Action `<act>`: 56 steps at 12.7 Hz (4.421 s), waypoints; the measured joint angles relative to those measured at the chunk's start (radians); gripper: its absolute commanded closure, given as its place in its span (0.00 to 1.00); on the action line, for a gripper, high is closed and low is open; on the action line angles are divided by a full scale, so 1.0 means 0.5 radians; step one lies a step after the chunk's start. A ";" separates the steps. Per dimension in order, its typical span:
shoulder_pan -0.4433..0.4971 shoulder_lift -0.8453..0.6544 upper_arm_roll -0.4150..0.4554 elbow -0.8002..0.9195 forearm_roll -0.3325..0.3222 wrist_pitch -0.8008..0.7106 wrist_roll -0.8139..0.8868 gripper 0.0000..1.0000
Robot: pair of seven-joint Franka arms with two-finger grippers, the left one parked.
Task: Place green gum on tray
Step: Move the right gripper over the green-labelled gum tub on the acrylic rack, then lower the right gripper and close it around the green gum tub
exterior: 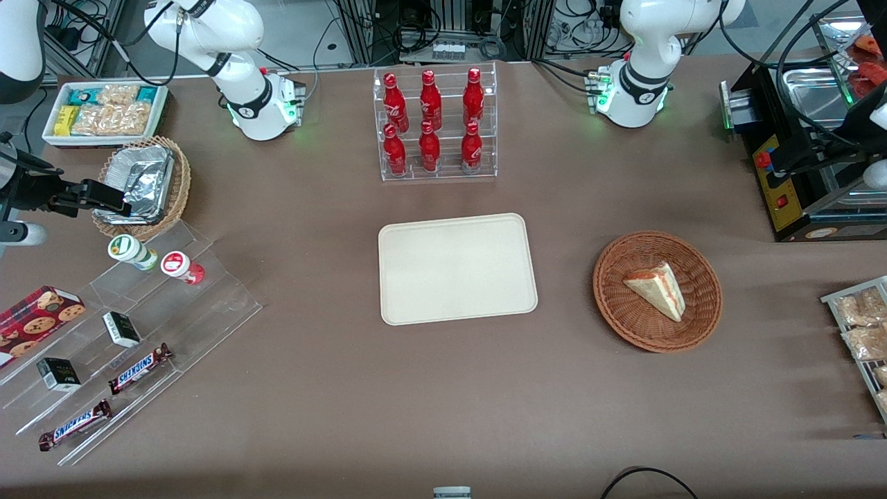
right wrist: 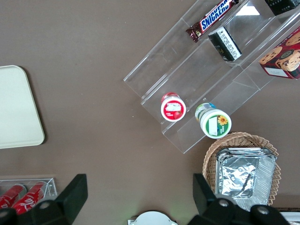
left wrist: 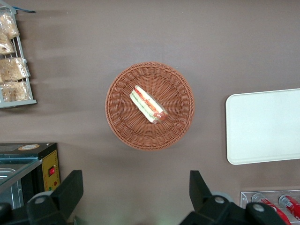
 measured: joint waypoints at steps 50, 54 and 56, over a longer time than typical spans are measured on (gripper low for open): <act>-0.099 -0.188 -0.384 -1.382 0.006 1.614 -1.842 1.00; -0.055 -0.231 -0.370 -1.015 0.010 1.081 -1.827 1.00; 0.055 -0.247 -0.365 -0.814 0.013 0.833 -1.688 1.00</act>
